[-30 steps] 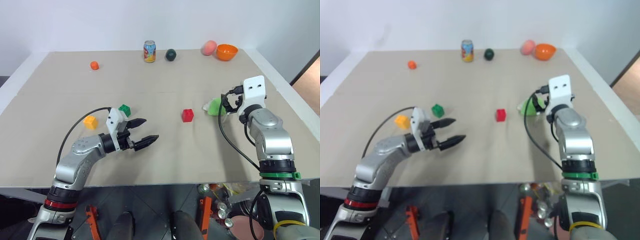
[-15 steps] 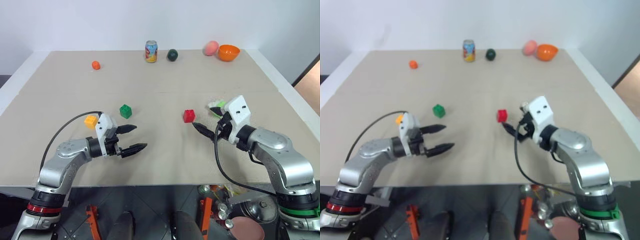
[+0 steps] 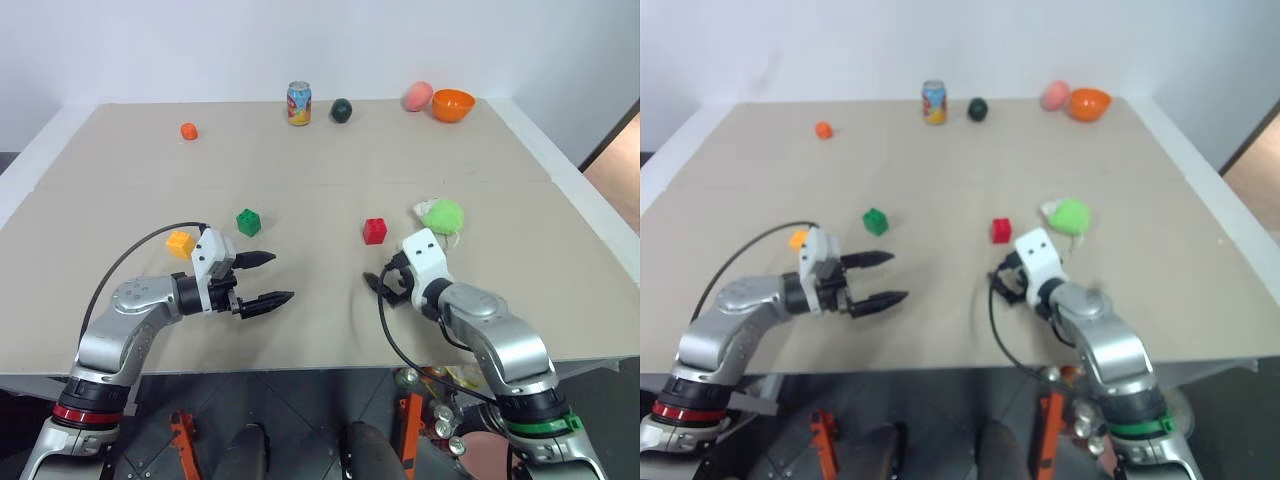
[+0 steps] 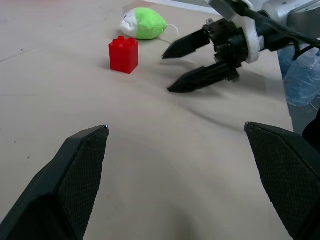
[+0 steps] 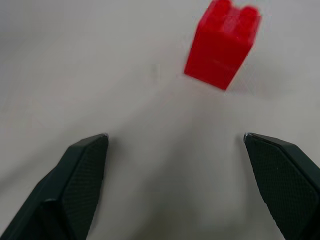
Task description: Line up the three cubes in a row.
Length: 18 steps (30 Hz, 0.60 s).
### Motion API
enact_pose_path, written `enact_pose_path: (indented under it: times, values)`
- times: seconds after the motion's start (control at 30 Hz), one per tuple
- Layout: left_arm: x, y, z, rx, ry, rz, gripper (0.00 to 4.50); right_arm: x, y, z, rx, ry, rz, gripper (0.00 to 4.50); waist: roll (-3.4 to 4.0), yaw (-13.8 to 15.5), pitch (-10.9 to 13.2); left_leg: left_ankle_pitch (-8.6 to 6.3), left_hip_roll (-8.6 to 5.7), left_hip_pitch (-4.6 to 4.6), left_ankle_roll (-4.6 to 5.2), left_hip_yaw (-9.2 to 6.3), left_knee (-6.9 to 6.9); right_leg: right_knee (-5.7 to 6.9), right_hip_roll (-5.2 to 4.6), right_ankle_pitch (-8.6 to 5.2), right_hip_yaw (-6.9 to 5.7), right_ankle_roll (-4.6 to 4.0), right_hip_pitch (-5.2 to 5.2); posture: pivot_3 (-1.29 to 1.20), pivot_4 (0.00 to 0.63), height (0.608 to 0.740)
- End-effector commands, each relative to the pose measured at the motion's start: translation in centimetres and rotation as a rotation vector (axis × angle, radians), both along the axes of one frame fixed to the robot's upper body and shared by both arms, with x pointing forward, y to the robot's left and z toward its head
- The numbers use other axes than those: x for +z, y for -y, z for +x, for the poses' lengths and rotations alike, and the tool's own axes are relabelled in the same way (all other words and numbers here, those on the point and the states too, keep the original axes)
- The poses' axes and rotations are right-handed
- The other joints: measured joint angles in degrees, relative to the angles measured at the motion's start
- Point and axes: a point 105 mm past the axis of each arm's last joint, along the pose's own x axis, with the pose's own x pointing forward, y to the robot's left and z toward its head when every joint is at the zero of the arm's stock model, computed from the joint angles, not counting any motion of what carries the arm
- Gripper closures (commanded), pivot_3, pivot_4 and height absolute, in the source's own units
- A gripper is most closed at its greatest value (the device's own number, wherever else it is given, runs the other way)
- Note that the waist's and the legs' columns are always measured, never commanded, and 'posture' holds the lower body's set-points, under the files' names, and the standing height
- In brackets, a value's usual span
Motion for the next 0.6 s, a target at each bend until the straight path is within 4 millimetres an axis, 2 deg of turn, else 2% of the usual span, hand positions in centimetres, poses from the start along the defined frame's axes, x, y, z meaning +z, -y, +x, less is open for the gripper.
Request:
enact_pose_path:
  times: [0.03, 0.47, 0.6]
  values:
    - [1.2, -0.2, 0.1, 0.013, 0.05, -0.017, 0.0, 1.5, 1.2, 0.9, -0.073, 0.048, 0.023, 0.02, 0.0, 0.0, 0.0, 0.0, 0.0, 0.0, 0.0, 0.0, 0.0, 0.0, 0.0, 0.0, 0.0, 0.0, 0.0, 0.0, 0.15, 0.74]
    - [1.2, -0.2, 0.2, 0.063, 0.043, -0.054, 0.0, 2.4, -1.5, 2.8, -0.044, 0.043, 0.092, 0.02, 0.0, -0.2, 0.0, 0.0, 0.01, 0.0, 0.0, -0.01, -0.02, 0.0, 0.02, 0.04, 0.0, 0.09, 0.0, 0.0, 0.15, 0.74]
    - [0.9, -0.2, 0.0, 0.079, 0.039, -0.056, 0.0, 2.2, -1.8, 3.3, -0.048, 0.04, 0.087, 0.02, 0.0, -0.23, 0.0, 0.0, 0.01, 0.0, 0.0, -0.01, -0.03, 0.0, 0.02, 0.11, 0.0, 0.22, -0.01, 0.0, 0.15, 0.74]
